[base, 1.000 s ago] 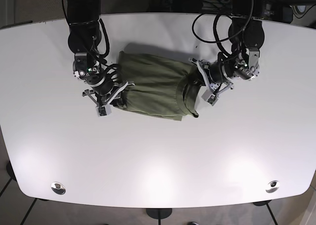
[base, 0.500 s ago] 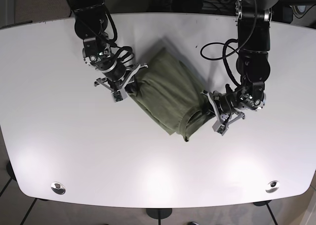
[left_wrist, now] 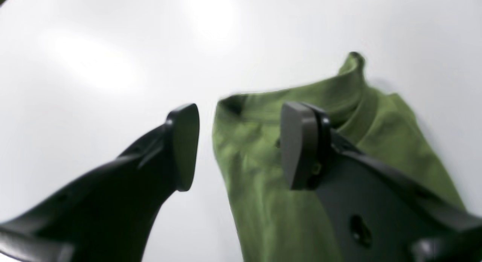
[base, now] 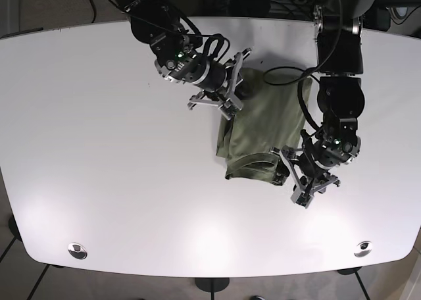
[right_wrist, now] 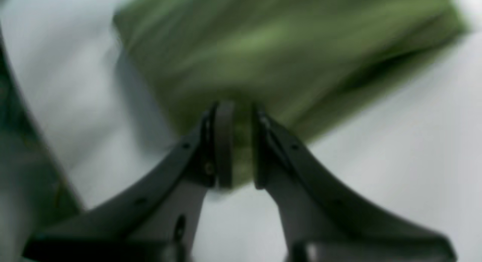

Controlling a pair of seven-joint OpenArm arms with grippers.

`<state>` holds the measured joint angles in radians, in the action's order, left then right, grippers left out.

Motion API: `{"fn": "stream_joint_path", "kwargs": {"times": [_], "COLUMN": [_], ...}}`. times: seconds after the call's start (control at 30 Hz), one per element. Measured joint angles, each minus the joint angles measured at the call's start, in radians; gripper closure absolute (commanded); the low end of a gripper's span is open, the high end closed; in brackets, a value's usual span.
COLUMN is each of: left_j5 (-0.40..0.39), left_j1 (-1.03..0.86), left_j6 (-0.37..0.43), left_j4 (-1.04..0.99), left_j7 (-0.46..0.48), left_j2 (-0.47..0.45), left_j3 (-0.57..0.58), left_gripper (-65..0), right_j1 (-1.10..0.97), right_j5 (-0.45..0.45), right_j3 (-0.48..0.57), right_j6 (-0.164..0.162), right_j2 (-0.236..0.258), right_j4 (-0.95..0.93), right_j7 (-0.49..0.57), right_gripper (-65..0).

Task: Fold the T-shirt properly
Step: 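Carry the green bundle with the left gripper off the table edge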

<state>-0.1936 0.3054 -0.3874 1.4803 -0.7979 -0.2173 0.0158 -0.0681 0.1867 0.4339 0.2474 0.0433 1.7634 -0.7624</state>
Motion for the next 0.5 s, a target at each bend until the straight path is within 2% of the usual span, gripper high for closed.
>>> {"fn": "stream_joint_path", "kwargs": {"times": [0.13, 0.17, 0.23, 0.33, 0.43, 0.5], "left_j5": [-0.001, 0.003, -0.005, -0.002, -0.042, -0.074], "left_j1": [-0.105, -0.130, -0.183, -0.246, -0.243, -0.229], "left_j6": [0.043, 0.076, 0.085, 0.096, 0.080, 0.053], "left_j4": [0.128, 0.134, 0.132, 0.018, -0.115, -0.166], "left_j7": [0.007, 0.021, 0.064, 0.172, 0.299, 0.322], "left_j2": [0.012, 0.032, 0.043, 0.045, 0.036, 0.002], "left_j3": [0.002, 0.024, 0.061, 0.143, 0.122, 0.106], "left_gripper": [-31.9, -31.9, -31.9, -31.9, -31.4, -31.2], "right_j1": [0.000, -0.002, 0.002, 0.000, -0.001, -0.001], "right_j5": [-0.013, -0.008, -0.006, -0.011, -0.006, -0.006], "right_j3": [-0.117, -0.156, -0.205, -0.243, -0.243, -0.244], "right_j6": [0.000, 0.000, 0.003, 0.003, 0.005, 0.003], "right_j2": [0.057, 0.055, 0.051, 0.054, 0.052, 0.051], "right_j4": [0.040, 0.040, 0.042, 0.042, 0.063, 0.079], "right_j7": [-0.018, -0.021, -0.020, -0.023, -0.020, -0.020], "right_gripper": [-7.6, -7.6, -7.6, -7.6, -7.6, -7.5]}}
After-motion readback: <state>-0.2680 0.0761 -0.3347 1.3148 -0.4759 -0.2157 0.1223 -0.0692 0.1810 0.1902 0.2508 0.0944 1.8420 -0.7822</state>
